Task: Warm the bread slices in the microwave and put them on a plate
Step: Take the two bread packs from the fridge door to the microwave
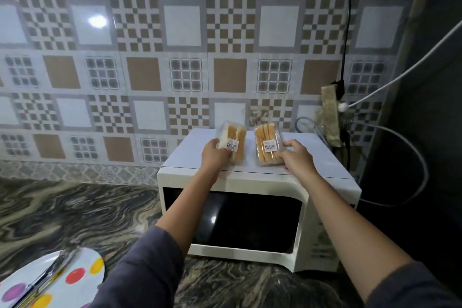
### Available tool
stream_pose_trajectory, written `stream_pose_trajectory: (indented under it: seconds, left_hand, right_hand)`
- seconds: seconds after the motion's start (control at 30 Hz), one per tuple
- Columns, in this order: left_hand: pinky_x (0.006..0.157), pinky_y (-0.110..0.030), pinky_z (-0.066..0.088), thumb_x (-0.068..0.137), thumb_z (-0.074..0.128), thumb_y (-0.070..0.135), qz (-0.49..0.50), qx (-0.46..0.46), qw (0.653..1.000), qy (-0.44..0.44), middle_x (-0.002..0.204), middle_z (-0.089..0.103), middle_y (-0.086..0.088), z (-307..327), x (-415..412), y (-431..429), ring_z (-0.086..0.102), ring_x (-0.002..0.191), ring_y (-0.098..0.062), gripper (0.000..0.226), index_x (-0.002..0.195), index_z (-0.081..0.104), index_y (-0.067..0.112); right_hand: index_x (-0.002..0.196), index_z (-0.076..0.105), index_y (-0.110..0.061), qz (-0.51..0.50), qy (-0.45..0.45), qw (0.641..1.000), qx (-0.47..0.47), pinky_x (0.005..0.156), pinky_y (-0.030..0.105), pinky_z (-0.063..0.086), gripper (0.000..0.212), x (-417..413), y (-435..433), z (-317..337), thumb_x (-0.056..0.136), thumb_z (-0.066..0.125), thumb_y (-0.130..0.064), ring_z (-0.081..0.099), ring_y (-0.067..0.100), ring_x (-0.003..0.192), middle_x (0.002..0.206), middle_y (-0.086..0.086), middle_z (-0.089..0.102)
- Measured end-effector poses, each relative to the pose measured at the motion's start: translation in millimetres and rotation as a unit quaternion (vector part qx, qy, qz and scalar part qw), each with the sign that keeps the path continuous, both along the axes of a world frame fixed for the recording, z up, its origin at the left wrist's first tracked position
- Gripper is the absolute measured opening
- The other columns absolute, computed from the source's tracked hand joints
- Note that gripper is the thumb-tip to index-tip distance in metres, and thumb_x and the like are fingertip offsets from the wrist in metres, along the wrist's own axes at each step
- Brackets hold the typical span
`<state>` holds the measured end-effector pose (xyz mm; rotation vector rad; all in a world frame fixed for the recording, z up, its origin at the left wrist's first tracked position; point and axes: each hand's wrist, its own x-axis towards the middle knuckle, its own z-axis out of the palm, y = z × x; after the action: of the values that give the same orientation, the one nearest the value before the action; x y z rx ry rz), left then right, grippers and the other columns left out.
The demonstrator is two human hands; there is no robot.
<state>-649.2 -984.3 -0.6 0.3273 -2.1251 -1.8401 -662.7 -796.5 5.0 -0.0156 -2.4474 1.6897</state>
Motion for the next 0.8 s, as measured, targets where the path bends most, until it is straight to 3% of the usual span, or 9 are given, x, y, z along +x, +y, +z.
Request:
stream_pose_trajectory:
  seconds: [0.07, 0.13, 0.2, 0.27, 0.37, 0.47, 0.57, 0.7, 0.8]
  left_hand:
    - [0.091, -0.046, 0.050, 0.082, 0.056, 0.005, 0.009, -0.047, 0.999, 0.001, 0.099, 0.064, -0.010, -0.6, 0.1, -0.7, 0.063, 0.100, -0.033, 0.016, 0.096, 0.059, 0.013]
    - [0.090, -0.039, 0.049, 0.086, 0.057, 0.011, 0.008, -0.095, 0.995, 0.001, 0.101, 0.063, -0.008, -2.8, 0.5, -1.9, 0.061, 0.102, -0.029, 0.020, 0.106, 0.059, 0.009]
    - [0.085, -0.031, 0.043, 0.090, 0.054, 0.017, 0.009, -0.150, 0.989, 0.000, 0.111, 0.063, -0.011, -5.3, 0.9, -2.7, 0.058, 0.106, -0.029, 0.027, 0.114, 0.057, 0.005]
    - [0.080, -0.028, 0.038, 0.092, 0.050, 0.019, 0.007, -0.177, 0.984, -0.003, 0.117, 0.061, -0.013, -7.0, 1.6, -4.6, 0.056, 0.108, -0.030, 0.029, 0.115, 0.055, 0.002]
    - [0.079, -0.028, 0.037, 0.093, 0.048, 0.019, -0.007, -0.195, 0.981, -0.007, 0.121, 0.059, -0.016, -4.1, 6.2, -9.3, 0.055, 0.108, -0.030, 0.029, 0.116, 0.055, 0.001]
    - [0.094, -0.033, 0.037, 0.096, 0.045, 0.017, -0.030, -0.210, 0.977, -0.009, 0.136, 0.048, -0.017, 0.1, 18.5, -13.5, 0.046, 0.123, -0.031, 0.037, 0.128, 0.046, -0.001]
    - [0.110, -0.033, 0.025, 0.098, 0.040, 0.017, -0.045, -0.218, 0.975, -0.007, 0.149, 0.033, -0.015, 1.6, 35.7, -19.6, 0.032, 0.137, -0.028, 0.047, 0.141, 0.031, 0.000]
    - [0.114, -0.033, 0.020, 0.097, 0.040, 0.015, -0.042, -0.216, 0.975, 0.036, 0.152, 0.027, -0.013, 1.2, 68.0, -21.1, 0.025, 0.141, -0.025, 0.047, 0.142, 0.031, 0.001]
    - [0.112, -0.032, 0.024, 0.096, 0.042, 0.013, -0.056, -0.218, 0.971, 0.084, 0.148, 0.034, -0.011, -0.4, 102.1, -11.2, 0.031, 0.137, -0.024, 0.044, 0.139, 0.038, 0.002]
  right_hand:
    - [0.109, 0.062, -0.013, -0.016, 0.021, 0.998, 0.062, 0.068, 0.027, 0.043, 0.024, -2.9, -0.2, -2.3, 0.086, 0.056, -0.018, 0.060, 0.025, 0.092, 0.108, 0.009, 0.065]
    - [0.110, 0.064, -0.009, -0.030, 0.034, 0.995, 0.086, 0.077, 0.025, 0.040, 0.026, -3.0, -0.6, -4.8, 0.086, 0.059, -0.018, 0.059, 0.026, 0.102, 0.111, 0.009, 0.066]
    - [0.109, 0.065, -0.007, -0.034, 0.041, 0.994, 0.094, 0.078, 0.025, 0.040, 0.025, -0.9, -0.3, -5.0, 0.087, 0.059, -0.017, 0.058, 0.024, 0.101, 0.112, 0.009, 0.066]
    - [0.111, 0.065, -0.007, -0.028, 0.037, 0.994, 0.101, 0.079, 0.025, 0.041, 0.026, 1.8, 0.3, -3.0, 0.088, 0.059, -0.017, 0.057, 0.022, 0.097, 0.113, 0.008, 0.066]
    - [0.115, 0.063, -0.010, -0.020, 0.024, 0.993, 0.115, 0.084, 0.028, 0.042, 0.028, 9.1, 0.2, 2.0, 0.088, 0.057, -0.016, 0.058, 0.025, 0.105, 0.119, 0.008, 0.064]
    - [0.116, 0.062, -0.010, -0.023, 0.008, 0.993, 0.119, 0.083, 0.026, 0.040, 0.028, 20.9, -1.0, 5.2, 0.090, 0.052, -0.016, 0.056, 0.024, 0.109, 0.122, 0.008, 0.062]
    - [0.121, 0.059, -0.011, -0.025, -0.004, 0.992, 0.122, 0.086, 0.024, 0.037, 0.033, 38.5, -3.3, 5.8, 0.090, 0.049, -0.014, 0.051, 0.023, 0.117, 0.129, 0.006, 0.057]
    - [0.130, 0.053, -0.012, -0.050, 0.002, 0.992, 0.116, 0.094, 0.025, 0.035, 0.040, 78.6, -5.3, 1.9, 0.090, 0.049, -0.014, 0.044, 0.023, 0.128, 0.139, 0.005, 0.050]
    - [0.130, 0.053, -0.013, -0.094, 0.010, 0.990, 0.102, 0.089, 0.023, 0.036, 0.041, 122.7, -2.2, -7.4, 0.090, 0.050, -0.013, 0.047, 0.023, 0.124, 0.138, 0.006, 0.050]
